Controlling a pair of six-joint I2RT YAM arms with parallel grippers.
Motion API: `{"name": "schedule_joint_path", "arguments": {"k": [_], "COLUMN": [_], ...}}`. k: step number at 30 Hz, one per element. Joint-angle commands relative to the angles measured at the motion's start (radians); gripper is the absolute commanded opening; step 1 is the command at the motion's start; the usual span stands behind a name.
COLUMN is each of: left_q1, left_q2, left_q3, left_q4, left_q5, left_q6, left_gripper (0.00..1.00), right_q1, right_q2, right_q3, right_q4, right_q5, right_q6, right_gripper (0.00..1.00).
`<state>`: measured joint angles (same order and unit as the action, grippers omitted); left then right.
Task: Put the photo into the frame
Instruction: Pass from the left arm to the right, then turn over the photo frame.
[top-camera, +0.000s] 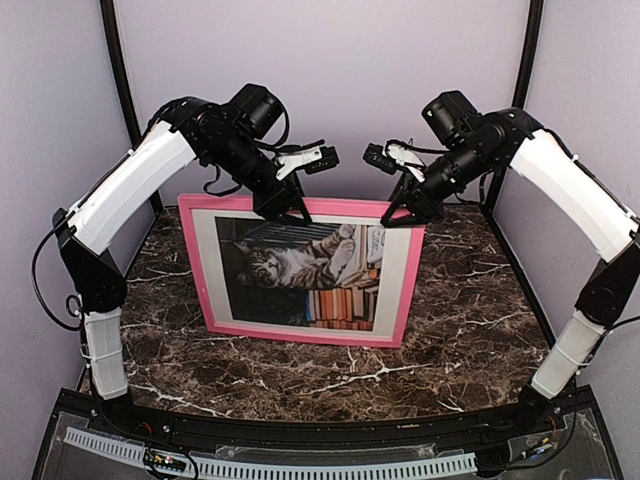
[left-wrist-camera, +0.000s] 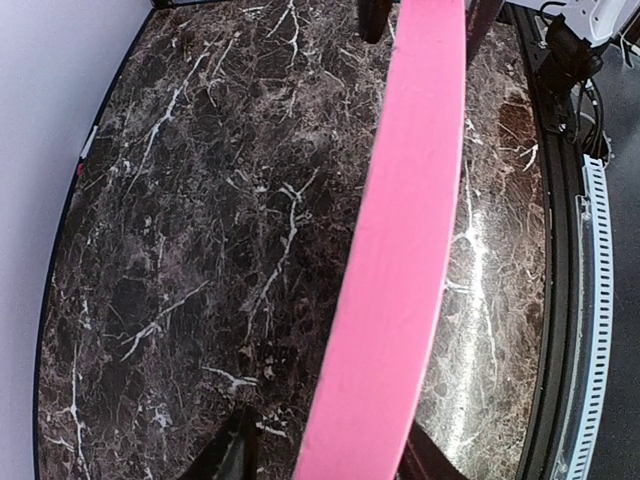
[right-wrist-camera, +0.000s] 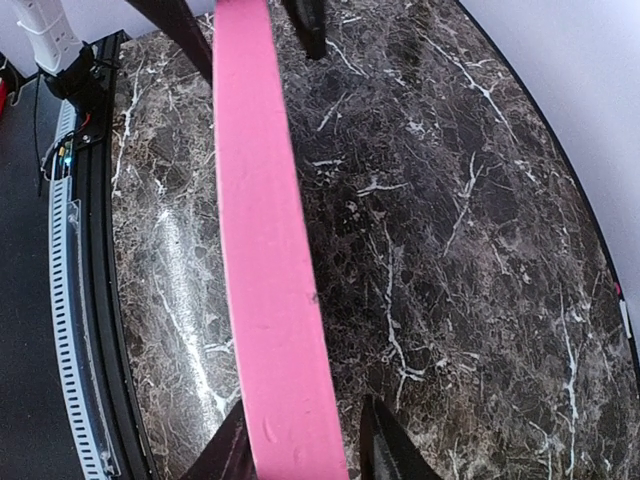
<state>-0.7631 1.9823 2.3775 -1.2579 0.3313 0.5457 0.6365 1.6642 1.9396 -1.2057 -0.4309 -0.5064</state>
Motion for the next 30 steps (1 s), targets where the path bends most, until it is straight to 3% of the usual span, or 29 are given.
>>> {"name": "schedule_joint_path", "arguments": {"k": [1, 8, 11, 14, 20, 24, 30], "left_q1": [-0.015, -0.014, -0.013, -0.013, 0.023, 0.082, 0.127], "left_q2": [0.04, -0.024, -0.1, -0.182, -0.403, -0.538, -0.557], "left_q3": [-0.024, -0.066, -0.14, -0.258, -0.517, -0.638, -0.695], "left_q4": [0.041, 0.128, 0.207, 0.307, 0.564, 0.708, 0.777], "left_q5": [-0.065, -0.174, -0.181, -0.178, -0.191, -0.245, -0.368], "left_q6": [-0.018, -0.027, -0.02, -0.015, -0.067, -0.178, -0.334], "left_gripper": [0.47, 0.65, 0.75, 0.84, 0.97, 0.99, 0.99], "right_q1": [0.02, 0.019, 0.012, -0.01, -0.099, -0.157, -0.292], "right_q2": [-0.008, -0.041, -0.057, -0.08, -0.092, -0.07, -0.015], "right_q3": [-0.033, -0.079, -0.104, -0.127, -0.16, -0.176, -0.244], "right_q4": [0.061, 0.084, 0.105, 0.139, 0.231, 0.299, 0.455], "right_q5": [0.025, 0.036, 0.05, 0.056, 0.03, 0.007, -0.045], "right_q6": [0.045, 0.044, 0.054, 0.082, 0.202, 0.314, 0.612], "right_gripper": [0.29, 0.18, 0.08, 0.0, 0.0, 0.0, 0.0]}}
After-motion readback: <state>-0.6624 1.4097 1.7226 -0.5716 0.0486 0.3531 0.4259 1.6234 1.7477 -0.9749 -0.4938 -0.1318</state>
